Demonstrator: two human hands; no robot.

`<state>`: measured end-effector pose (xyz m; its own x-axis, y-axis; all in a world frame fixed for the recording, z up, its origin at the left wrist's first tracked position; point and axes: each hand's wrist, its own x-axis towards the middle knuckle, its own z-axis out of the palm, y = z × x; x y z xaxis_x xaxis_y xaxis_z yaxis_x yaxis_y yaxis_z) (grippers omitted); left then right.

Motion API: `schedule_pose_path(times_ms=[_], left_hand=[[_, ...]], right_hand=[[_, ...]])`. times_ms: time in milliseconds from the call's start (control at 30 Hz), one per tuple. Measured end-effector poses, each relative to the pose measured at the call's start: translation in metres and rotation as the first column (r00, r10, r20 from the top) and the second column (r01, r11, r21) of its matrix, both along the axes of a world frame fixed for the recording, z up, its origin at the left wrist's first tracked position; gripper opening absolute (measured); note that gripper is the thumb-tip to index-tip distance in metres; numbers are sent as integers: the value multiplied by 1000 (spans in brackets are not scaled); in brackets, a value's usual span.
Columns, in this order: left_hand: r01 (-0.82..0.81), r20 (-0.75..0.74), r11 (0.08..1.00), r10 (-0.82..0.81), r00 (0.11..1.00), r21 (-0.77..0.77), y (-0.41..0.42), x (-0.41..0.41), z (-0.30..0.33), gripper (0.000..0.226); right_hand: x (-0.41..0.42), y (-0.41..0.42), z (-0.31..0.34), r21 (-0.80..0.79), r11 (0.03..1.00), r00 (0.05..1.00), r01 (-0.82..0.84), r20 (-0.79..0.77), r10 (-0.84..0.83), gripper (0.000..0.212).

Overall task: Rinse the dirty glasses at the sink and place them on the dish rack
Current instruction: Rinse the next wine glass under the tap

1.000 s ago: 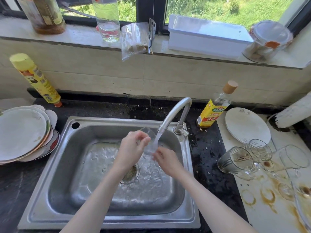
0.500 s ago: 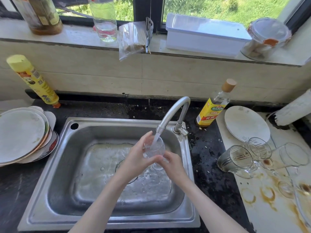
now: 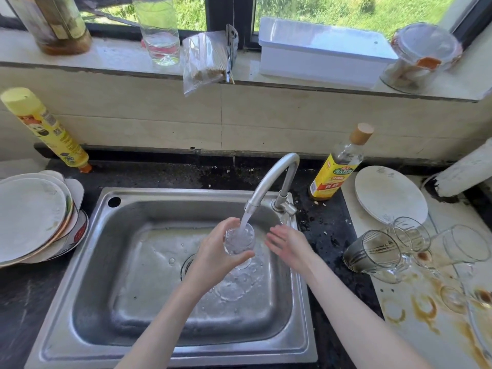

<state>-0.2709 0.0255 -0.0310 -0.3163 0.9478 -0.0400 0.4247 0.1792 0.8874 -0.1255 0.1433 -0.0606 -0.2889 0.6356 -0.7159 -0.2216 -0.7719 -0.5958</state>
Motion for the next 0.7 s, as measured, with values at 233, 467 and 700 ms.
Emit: schedule_pose_path(times_ms=[233, 467, 700], left_hand=[[3, -10, 999, -3, 1000, -36, 2, 1, -3, 65], [11, -41, 998, -14, 999, -55, 9, 0, 4, 63], [-8, -29, 998, 6, 1000, -67, 14, -2, 16, 62]], right_hand=[[-2, 10, 11, -239, 954, 972, 180, -104, -209, 36], [1, 21, 28, -348, 905, 937, 245, -154, -313, 50], [10, 31, 45, -424, 865, 888, 270, -237, -393, 55]])
